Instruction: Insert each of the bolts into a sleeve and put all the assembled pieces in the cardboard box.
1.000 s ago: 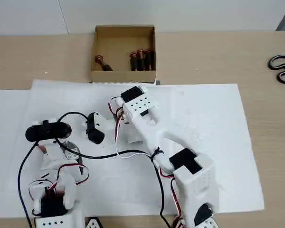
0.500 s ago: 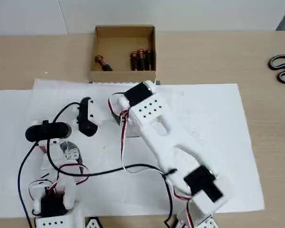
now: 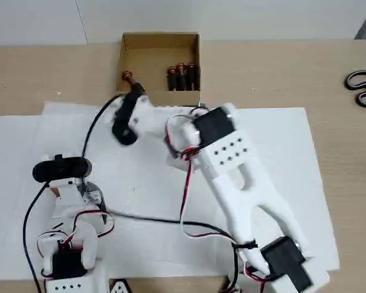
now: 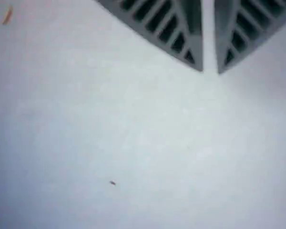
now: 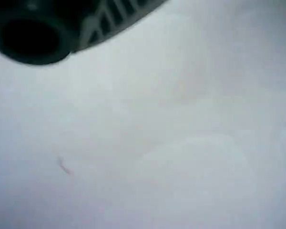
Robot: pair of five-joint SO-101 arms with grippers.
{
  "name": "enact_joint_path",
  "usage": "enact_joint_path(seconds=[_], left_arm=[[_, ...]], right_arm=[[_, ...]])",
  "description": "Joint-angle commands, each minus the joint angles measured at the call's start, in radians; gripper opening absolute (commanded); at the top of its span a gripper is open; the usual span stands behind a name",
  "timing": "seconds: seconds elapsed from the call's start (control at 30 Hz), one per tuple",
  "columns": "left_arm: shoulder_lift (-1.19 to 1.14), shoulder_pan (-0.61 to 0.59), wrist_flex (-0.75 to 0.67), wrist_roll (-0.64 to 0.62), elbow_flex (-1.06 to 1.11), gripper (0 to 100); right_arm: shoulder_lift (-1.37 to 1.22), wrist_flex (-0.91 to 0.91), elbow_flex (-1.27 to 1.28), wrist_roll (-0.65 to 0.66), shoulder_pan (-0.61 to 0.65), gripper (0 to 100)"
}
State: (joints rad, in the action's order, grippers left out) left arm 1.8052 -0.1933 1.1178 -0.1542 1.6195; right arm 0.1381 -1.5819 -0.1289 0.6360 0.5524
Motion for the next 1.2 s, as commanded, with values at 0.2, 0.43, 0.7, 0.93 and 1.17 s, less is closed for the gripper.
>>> enact_joint_path(seconds=[0.2,0.43,0.7,0.93,1.17], left_arm=[[0.008,-0.003,-0.032,-0.006,-0.004,1],[0.006,-0.003,-0.031,-0.006,-0.010,1],[-0.006,-0.003,0.144,0.000,-0.288,1],[-0.353,-0.077,0.170,-0.003,-0.624,1],[-0.884,-0.153,0.356,-0.006,-1.121,1]], right_arm=[[0.124,-0.016,-0.008,-0.405,-0.272,0.9],[0.143,-0.035,0.049,-0.626,-0.456,1.0],[0.166,-0.084,0.198,-0.623,-0.486,1.0],[0.274,0.012,0.339,-0.568,-0.486,1.0],[0.355,0.067,0.491,-0.551,-0.487,1.0]])
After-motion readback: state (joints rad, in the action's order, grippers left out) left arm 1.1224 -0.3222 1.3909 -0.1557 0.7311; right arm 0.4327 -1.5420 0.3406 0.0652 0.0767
